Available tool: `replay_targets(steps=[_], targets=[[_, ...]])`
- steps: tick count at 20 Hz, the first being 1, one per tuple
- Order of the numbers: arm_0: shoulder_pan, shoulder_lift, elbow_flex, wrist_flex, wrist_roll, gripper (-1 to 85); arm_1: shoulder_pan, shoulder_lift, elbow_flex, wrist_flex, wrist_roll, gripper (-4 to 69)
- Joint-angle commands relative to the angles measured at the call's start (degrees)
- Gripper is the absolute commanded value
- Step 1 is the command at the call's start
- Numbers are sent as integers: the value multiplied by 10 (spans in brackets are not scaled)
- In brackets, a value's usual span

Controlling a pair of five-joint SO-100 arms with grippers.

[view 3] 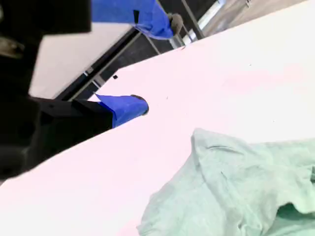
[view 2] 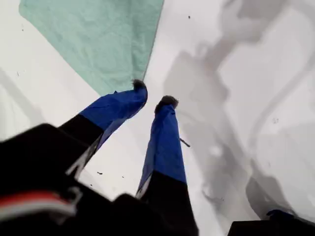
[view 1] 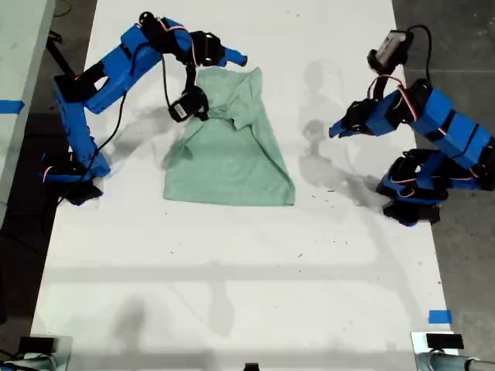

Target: Fold t-shirt

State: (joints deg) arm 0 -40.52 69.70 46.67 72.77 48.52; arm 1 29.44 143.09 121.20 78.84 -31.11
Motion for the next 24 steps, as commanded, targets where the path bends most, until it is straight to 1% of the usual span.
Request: replay_targets(steps=[1,2,3,5,8,10,11,14,15,18,20,22,23,24], targets=[[50,112,29,116,-4,262,-44,19,15,-29,7,83],[76,150,79,131,-13,263,-76,16,32,-50,15,120],[105,201,143,130,-23,262,-105,10,48,-68,30,162],[156,306,275,118,-59,259,-156,6,83,-99,62,209],[221,397,439,98,-125,251,-197,-11,113,-149,89,234],[245,430,535,73,-164,250,-211,-70,106,-187,91,241],[247,435,566,79,-188,250,-217,-112,92,-206,90,246],[261,494,643,73,-221,248,-227,-229,51,-252,91,256],[263,507,654,81,-225,246,-229,-258,42,-265,91,256],[262,557,699,103,-240,242,-240,-353,-2,-280,91,264],[264,595,740,107,-251,242,-246,-410,-21,-298,96,248],[270,627,770,112,-263,238,-251,-445,-32,-311,98,207],[273,640,781,112,-266,236,-251,-459,-39,-311,100,152],[276,646,787,115,-270,234,-251,-466,-42,-309,105,54]])
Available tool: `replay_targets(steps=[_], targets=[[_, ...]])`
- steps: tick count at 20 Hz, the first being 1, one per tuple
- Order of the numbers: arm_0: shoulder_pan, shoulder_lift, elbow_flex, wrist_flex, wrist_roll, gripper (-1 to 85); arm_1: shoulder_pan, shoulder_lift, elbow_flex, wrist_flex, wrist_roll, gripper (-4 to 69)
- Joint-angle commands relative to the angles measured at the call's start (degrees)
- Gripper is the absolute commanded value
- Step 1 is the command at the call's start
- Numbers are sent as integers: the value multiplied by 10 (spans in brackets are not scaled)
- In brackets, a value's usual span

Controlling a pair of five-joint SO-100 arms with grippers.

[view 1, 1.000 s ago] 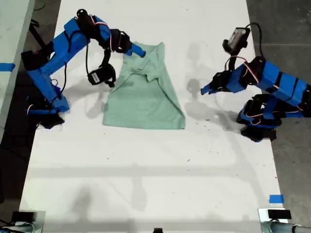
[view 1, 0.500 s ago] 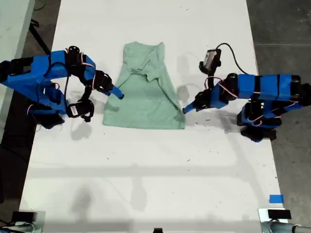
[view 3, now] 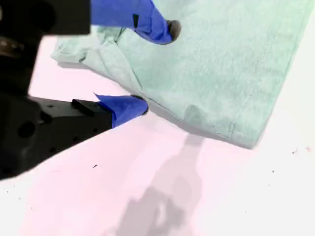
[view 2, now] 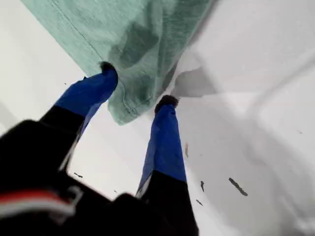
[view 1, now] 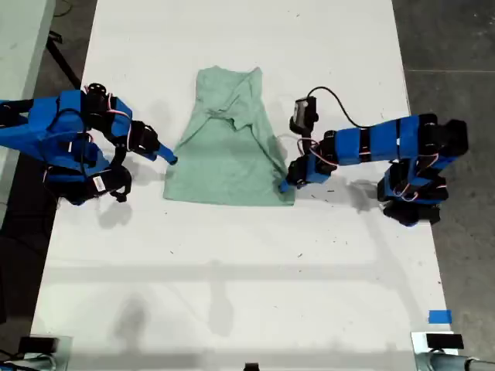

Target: Fold t-shirt

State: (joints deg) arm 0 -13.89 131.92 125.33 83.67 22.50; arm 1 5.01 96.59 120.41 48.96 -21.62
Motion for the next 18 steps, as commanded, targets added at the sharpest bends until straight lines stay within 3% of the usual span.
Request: replay_targets(steps=[1,4,8,16,17,18], targets=[[12,25,3,11,-14,232,-7,-4,-34,-11,12,-2],[25,22,10,8,-23,232,-9,-4,-38,-9,14,-9],[30,19,10,3,-24,229,-19,-3,-155,92,9,-9],[27,28,23,0,-24,229,0,-9,-232,156,-14,-13],[26,28,23,0,-23,230,3,-8,-234,163,-17,-8],[25,28,23,0,-22,230,4,-6,-231,165,-18,50]])
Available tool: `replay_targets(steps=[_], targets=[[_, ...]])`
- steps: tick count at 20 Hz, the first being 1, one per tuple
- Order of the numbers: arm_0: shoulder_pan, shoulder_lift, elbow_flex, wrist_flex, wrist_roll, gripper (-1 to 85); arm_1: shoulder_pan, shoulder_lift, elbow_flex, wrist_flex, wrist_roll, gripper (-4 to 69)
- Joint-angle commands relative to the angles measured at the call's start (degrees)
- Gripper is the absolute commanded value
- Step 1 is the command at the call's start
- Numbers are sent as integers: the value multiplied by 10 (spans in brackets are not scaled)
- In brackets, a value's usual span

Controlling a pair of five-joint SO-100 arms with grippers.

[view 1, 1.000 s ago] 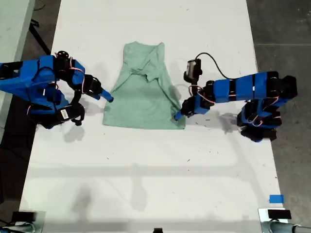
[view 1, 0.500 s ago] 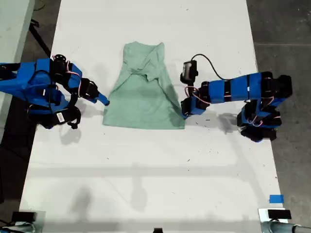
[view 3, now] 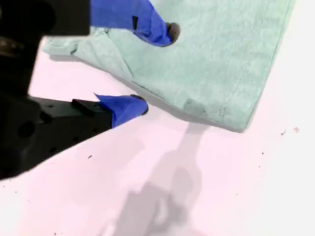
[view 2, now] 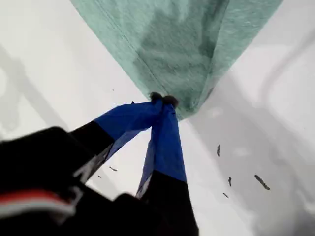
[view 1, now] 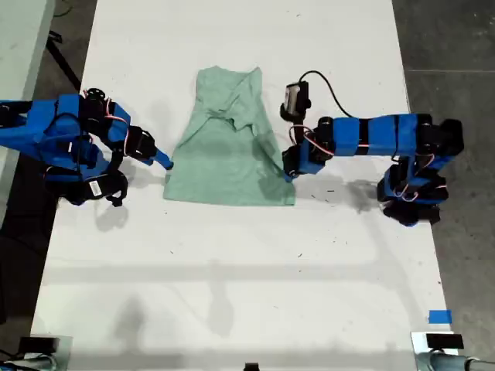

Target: Fold t-shirt

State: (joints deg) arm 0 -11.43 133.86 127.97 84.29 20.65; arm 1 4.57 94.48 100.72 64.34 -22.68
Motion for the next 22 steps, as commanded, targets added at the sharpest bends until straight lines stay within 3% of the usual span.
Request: replay_targets(steps=[1,2,4,12,13,15,16,20,22], targets=[[-1,9,-4,-6,-4,231,10,16,-34,14,-15,230],[-2,11,-3,-6,-4,231,9,16,-34,14,-25,319],[-4,11,0,-7,-4,232,10,13,-18,7,-29,326],[-5,12,4,-4,-4,232,7,-63,109,-134,-32,310],[-6,12,5,-4,-4,232,5,-73,107,-141,-32,282],[-7,12,5,-2,-5,231,6,-75,106,-148,-19,45],[-7,12,5,-2,-5,231,7,-74,102,-145,-18,-9],[-8,8,6,-5,-4,230,6,-69,90,-125,-20,-9],[-9,8,6,-5,-4,230,4,-54,60,-78,-14,-9]])
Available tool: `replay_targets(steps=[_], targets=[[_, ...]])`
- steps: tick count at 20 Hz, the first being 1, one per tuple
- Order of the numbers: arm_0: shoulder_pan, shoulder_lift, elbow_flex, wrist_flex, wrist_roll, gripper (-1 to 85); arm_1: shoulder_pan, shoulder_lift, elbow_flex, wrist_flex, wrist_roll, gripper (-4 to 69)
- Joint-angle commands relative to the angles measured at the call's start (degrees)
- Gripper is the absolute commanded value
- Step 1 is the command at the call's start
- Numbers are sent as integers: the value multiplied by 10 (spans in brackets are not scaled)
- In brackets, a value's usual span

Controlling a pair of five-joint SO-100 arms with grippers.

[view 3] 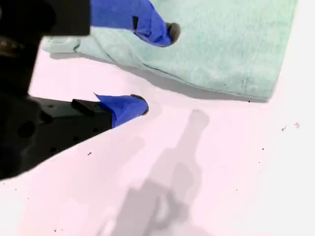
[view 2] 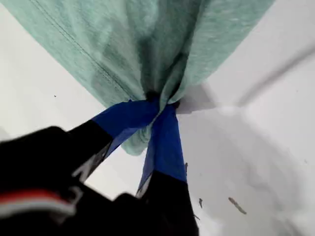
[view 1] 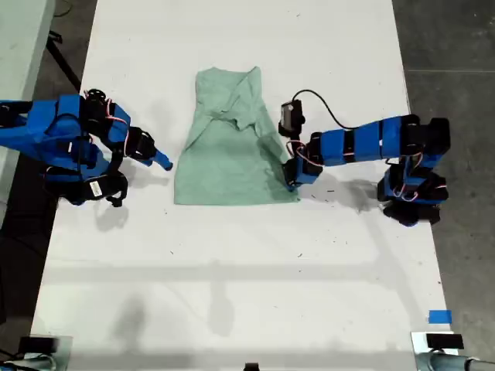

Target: Fold t-shirt

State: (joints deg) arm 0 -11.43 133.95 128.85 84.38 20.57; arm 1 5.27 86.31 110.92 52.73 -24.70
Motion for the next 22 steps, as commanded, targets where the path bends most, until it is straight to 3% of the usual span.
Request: replay_targets(steps=[1,5,7,12,15,16,17,22], targets=[[-9,7,-3,-7,-3,230,-6,36,-66,67,10,-9],[-7,4,-3,-8,-4,230,-13,45,-199,144,11,-9],[-6,4,-3,-8,-4,229,-12,19,-256,150,8,-9],[-9,2,-3,-9,-4,229,-20,-156,-432,114,11,-9],[-11,2,-6,-9,-4,230,-18,-243,-459,54,39,-13],[-11,2,-8,-9,-4,230,-18,-261,-475,37,41,41],[-11,1,-9,-10,-4,231,-21,-273,-506,37,29,300],[4,-24,-8,-18,-18,236,-2,-185,-617,143,-22,271]])
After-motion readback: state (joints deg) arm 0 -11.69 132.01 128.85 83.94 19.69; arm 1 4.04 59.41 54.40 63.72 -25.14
